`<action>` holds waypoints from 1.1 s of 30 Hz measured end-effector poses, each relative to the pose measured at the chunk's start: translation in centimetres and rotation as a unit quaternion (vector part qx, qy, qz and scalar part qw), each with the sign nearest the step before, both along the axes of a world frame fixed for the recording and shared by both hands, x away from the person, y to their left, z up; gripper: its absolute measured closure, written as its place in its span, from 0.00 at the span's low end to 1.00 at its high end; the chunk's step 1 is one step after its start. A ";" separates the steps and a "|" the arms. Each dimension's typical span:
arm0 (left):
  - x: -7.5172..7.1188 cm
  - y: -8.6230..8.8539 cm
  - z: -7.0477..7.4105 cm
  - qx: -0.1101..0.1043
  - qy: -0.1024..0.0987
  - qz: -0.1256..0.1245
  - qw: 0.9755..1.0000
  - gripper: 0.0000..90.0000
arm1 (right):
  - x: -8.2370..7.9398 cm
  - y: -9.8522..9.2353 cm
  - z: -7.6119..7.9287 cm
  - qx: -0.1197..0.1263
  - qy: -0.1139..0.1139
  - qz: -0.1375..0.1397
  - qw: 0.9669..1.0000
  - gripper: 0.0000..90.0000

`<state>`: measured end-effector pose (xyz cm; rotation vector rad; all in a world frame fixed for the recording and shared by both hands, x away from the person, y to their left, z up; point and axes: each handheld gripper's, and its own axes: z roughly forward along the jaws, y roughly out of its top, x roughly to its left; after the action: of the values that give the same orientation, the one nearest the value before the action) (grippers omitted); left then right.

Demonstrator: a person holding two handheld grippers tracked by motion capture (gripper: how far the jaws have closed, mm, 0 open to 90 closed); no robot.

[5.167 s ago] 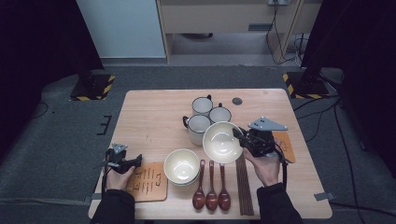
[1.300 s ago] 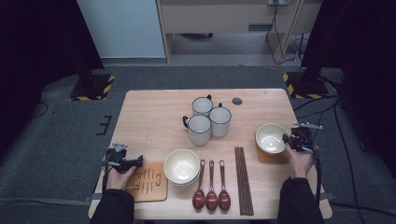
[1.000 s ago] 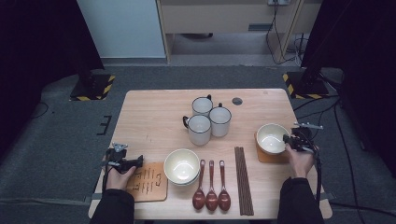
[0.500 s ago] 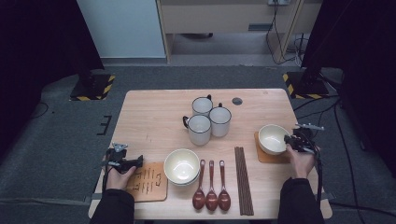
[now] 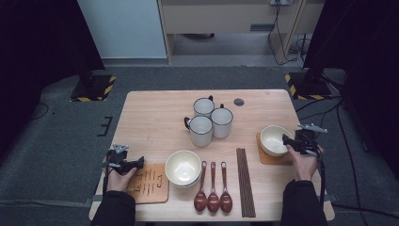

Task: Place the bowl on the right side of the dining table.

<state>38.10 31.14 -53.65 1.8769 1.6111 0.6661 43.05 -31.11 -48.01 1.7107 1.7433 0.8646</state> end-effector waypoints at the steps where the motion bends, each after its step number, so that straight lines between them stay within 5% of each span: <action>1: 0.0 0.0 0.0 -0.002 -0.003 0.002 1.000 0.02 | 0.0 0.0 0.1 -0.002 -0.002 0.003 1.000 0.47; 10: -0.4 0.1 0.7 -0.020 -0.014 0.015 1.000 0.21 | -0.3 0.8 0.7 -0.011 -0.018 0.013 1.000 0.37; 33: -1.9 -2.1 4.5 -0.061 -0.080 -0.033 0.994 0.26 | -0.9 1.9 2.6 -0.003 -0.058 0.040 0.998 0.29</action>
<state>36.22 29.07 -49.16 1.7346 1.4494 0.6579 42.12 -29.24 -45.41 1.5653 1.7443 0.9722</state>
